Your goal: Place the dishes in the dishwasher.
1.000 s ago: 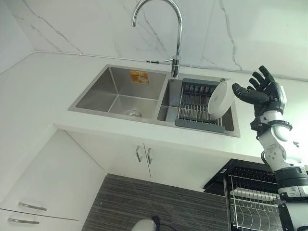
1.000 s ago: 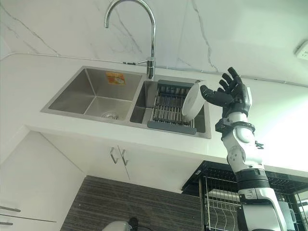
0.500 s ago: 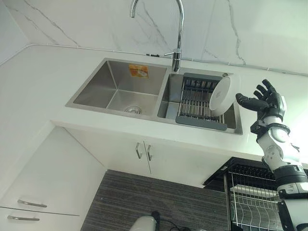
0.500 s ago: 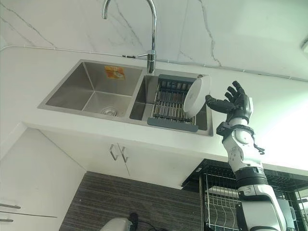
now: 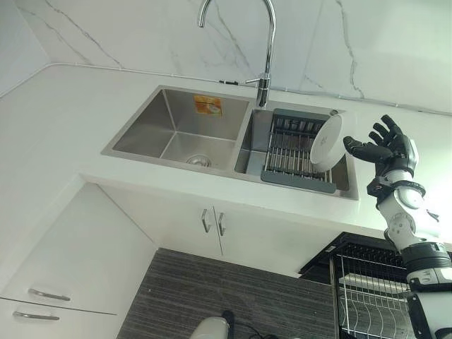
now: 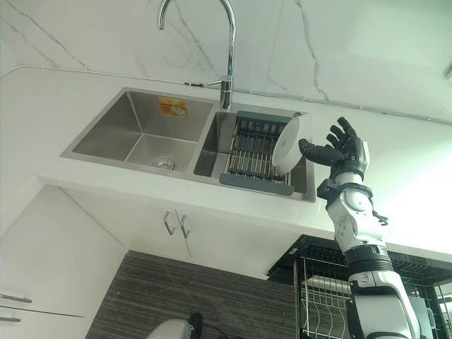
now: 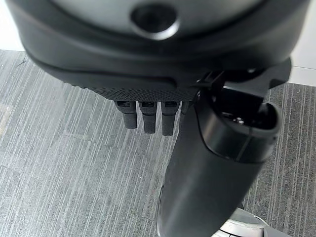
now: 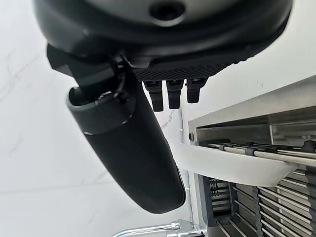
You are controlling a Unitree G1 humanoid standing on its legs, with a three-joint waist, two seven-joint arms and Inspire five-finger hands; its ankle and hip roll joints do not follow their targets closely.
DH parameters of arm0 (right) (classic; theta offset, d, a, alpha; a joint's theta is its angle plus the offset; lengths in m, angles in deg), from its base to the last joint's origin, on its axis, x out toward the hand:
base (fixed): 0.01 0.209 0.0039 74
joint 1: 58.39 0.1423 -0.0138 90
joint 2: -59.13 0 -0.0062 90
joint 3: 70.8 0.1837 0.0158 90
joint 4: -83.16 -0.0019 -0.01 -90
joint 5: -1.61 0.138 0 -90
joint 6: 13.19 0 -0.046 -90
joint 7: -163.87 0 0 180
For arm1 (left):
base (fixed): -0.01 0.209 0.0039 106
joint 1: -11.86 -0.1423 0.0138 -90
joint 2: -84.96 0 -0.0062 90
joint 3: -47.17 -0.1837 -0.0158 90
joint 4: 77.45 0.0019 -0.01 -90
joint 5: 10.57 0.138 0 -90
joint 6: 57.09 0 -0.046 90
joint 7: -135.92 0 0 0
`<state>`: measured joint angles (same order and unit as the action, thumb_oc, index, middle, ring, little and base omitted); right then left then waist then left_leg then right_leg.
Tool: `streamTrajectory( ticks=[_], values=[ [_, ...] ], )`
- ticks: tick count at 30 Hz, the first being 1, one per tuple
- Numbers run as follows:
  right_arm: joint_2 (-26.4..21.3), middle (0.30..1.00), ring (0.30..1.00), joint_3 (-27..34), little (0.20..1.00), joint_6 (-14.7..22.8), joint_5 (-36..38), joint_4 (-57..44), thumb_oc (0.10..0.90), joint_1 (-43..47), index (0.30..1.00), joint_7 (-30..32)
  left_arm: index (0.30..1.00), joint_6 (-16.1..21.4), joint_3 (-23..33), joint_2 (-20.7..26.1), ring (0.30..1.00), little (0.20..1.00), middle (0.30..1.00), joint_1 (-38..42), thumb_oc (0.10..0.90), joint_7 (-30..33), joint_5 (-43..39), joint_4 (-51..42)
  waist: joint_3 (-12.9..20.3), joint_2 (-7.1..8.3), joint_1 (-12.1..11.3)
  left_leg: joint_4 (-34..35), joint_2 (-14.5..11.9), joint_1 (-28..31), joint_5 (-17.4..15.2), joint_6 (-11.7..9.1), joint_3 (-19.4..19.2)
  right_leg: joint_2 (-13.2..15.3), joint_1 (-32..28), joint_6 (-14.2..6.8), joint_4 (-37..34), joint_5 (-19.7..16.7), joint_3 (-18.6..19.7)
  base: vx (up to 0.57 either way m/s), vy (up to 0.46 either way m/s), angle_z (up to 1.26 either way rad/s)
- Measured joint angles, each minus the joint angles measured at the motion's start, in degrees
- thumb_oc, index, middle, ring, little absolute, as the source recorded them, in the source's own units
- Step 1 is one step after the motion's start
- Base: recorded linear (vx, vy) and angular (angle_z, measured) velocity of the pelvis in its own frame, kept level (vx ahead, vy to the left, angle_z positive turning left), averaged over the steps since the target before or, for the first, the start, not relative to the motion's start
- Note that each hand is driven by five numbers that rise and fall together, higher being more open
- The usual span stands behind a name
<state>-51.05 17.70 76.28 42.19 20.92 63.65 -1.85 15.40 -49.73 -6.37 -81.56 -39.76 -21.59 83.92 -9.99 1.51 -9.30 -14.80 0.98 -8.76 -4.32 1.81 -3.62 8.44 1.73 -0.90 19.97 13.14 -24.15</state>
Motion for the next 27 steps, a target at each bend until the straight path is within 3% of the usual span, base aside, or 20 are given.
streamTrajectory(
  ticks=[27],
  values=[
    [0.55,0.9,0.9,-0.14,0.9,-0.03,0.01,2.49,0.8,0.03,0.9,0.72,0.9,-0.23,-0.01,0.03,0.9,0.9,0.9,0.43,0.8,0.19,-0.03,-0.16,-2.44,-0.55,-0.57,-0.32,0.13,-0.26,0.0,0.0,0.89,-0.01,-0.29,-0.03,-0.08,0.02,-0.57,0.02,-0.005,0.01]
  ],
)
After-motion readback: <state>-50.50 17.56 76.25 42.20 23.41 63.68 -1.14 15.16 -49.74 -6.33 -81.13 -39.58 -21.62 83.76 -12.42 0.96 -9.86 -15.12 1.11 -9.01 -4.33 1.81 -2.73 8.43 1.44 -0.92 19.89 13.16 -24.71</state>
